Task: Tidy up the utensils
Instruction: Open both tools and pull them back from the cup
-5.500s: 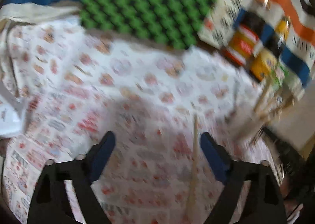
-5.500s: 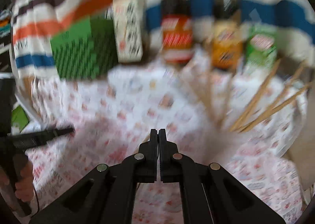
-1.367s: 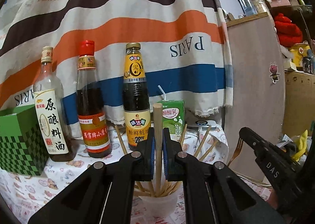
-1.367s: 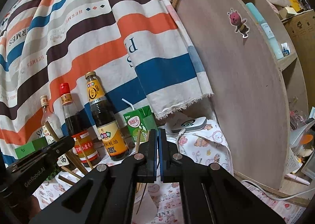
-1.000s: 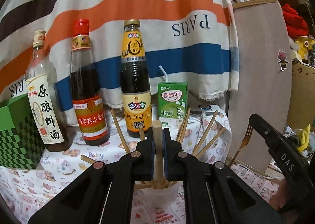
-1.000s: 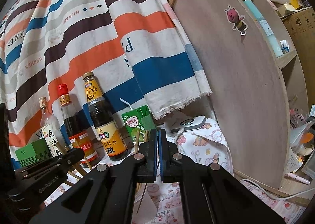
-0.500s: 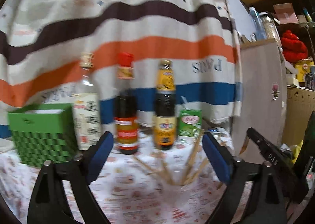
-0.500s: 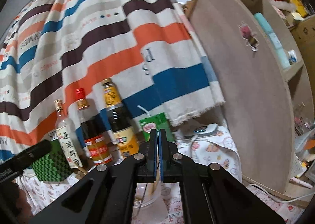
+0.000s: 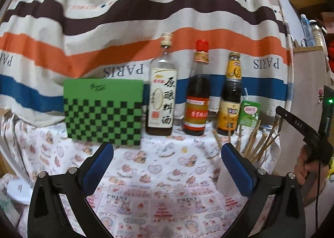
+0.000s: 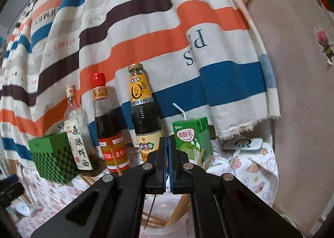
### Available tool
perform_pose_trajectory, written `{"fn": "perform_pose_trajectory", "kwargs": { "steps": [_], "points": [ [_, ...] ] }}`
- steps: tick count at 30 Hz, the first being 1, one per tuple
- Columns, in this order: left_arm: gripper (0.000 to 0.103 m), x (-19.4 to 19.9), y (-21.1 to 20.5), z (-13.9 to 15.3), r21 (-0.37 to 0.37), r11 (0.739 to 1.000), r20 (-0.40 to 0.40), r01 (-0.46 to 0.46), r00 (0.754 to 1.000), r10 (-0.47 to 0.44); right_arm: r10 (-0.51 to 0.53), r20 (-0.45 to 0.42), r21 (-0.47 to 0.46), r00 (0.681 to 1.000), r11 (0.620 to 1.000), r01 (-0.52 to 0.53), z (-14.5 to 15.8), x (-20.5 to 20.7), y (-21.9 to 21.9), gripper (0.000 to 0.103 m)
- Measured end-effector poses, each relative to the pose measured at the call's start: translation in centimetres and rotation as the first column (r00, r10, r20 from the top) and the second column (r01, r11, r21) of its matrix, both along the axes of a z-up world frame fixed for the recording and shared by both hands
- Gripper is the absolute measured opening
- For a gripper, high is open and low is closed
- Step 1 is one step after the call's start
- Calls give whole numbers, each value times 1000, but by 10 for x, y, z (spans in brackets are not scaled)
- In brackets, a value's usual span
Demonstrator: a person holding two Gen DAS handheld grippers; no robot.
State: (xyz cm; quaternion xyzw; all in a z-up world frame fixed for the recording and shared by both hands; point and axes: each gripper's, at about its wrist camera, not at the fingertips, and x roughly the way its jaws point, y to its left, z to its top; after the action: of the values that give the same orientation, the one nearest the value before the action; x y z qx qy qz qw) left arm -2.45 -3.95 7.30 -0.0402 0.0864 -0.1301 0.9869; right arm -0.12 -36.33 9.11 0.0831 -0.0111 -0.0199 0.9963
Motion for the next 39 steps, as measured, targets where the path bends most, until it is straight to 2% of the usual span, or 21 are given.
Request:
{"fn": "perform_pose_trajectory", "kwargs": {
  "steps": [2, 8, 11, 14, 19, 22, 25, 29, 37, 38, 39],
  "points": [
    [102, 0, 4, -5, -3, 1000, -4, -4, 1000, 4, -13, -11, -44, 1000, 999, 13, -3, 10, 4, 2],
    [102, 6, 12, -18, -46, 999, -50, -11, 999, 9, -21, -56, -77, 998, 997, 16, -17, 33, 10, 2],
    [102, 3, 13, -19, -47, 999, -46, -17, 999, 15, -15, -74, -106, 997, 994, 7, -23, 40, 17, 2],
    [102, 2, 13, -19, -41, 999, -47, -9, 999, 7, 14, -107, -134, 994, 991, -28, -28, 45, 25, 2],
    [102, 3, 18, -19, -74, 997, -66, 6, 998, -11, 50, -157, -152, 986, 986, -74, -37, 47, 30, 2],
    [102, 1, 19, -17, -79, 997, -60, 2, 998, -7, 96, -198, -145, 975, 981, -126, -42, 48, 31, 2],
    [102, -1, 19, -16, -72, 997, -53, -7, 999, 3, 116, -237, -176, 965, 971, -160, -50, 49, 36, 2],
    [102, -1, 18, -17, -58, 998, -52, -20, 999, 17, 128, -279, -170, 952, 969, -180, -58, 52, 38, 2],
    [102, 3, 21, -20, -53, 998, -62, -44, 997, 41, 141, -293, -136, 946, 973, -187, -61, 42, 35, 3],
    [102, 3, 21, -20, -44, 998, -61, -47, 997, 44, 146, -296, -124, 944, 974, -190, -60, 40, 34, 6],
    [102, 2, 20, -20, -33, 998, -58, -49, 997, 47, 152, -297, -109, 943, 975, -191, -58, 35, 33, 15]
  ]
}}
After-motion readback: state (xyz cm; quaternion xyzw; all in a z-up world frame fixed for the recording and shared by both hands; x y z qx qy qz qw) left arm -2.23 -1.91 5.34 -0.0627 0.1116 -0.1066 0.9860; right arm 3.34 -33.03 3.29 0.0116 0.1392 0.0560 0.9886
